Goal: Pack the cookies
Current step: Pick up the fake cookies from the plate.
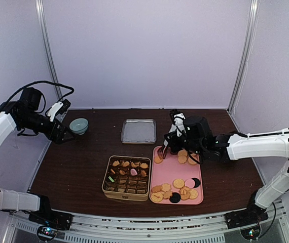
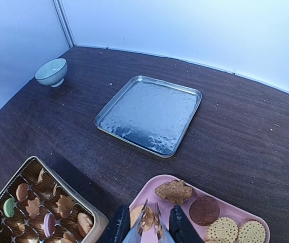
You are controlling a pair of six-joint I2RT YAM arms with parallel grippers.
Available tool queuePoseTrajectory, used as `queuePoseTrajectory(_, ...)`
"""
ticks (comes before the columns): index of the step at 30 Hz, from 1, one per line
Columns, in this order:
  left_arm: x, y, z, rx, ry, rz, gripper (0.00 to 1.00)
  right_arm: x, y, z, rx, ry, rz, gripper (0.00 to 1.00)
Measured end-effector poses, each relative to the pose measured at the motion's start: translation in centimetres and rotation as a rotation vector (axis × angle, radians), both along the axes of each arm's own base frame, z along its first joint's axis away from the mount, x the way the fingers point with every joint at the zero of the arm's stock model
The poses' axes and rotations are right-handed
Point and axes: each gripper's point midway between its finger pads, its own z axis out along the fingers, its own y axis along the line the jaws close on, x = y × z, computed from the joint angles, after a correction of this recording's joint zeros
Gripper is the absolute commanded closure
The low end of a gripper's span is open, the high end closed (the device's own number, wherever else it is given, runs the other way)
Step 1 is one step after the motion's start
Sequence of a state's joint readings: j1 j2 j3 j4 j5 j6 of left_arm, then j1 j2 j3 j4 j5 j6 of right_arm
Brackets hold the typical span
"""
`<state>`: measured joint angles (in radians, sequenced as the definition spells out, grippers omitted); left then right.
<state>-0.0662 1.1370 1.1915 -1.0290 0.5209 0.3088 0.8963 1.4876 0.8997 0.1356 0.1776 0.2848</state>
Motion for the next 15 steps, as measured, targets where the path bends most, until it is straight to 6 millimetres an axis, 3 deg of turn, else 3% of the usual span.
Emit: queuePoseTrajectory(15, -0.4, 0.0, -0.2, 0.005, 0.015, -0.006, 0.03, -1.3, 0.1, 3.1, 0.131, 0.000, 0.036, 1.00)
